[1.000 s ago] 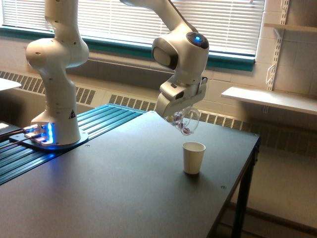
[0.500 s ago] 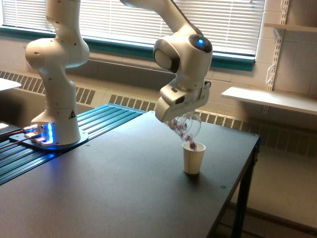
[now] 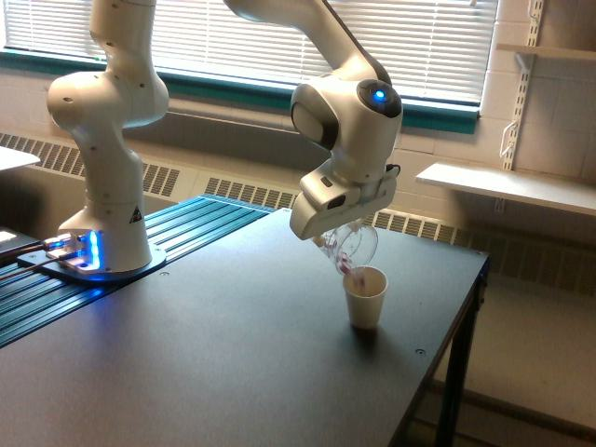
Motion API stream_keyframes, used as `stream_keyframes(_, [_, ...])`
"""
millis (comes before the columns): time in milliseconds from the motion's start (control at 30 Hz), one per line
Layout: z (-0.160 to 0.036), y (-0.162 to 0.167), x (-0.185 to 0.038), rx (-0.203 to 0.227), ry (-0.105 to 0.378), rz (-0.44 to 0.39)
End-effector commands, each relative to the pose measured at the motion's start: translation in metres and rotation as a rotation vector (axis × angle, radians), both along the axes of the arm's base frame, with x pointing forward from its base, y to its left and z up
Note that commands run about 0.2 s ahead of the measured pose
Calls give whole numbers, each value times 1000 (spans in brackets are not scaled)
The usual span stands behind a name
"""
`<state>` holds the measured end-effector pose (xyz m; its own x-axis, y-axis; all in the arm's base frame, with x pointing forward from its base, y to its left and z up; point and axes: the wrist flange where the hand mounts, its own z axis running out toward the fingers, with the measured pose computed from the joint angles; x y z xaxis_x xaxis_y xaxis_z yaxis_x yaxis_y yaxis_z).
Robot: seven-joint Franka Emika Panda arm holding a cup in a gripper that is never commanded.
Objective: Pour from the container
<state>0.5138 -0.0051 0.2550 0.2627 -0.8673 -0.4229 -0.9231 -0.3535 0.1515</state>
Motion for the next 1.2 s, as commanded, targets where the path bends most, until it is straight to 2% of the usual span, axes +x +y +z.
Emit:
stream_keyframes(33, [1, 9, 3, 14, 4, 29])
stream_keyframes(367, [-2, 19, -2, 17, 16, 39])
stream_keyframes(500, [-5, 26, -5, 34, 24, 39])
stream_keyframes(733, [-9, 36, -7, 91, 47, 16])
stream_keyframes(900, [-9, 37, -5, 92, 50, 16])
stream_keyframes(967, [-6, 29, -1, 88, 40, -17])
stream_keyframes(1033, [-7, 26, -2, 79, 51, -36])
stream_keyframes(1200, [-8, 21, -2, 91, 48, -93])
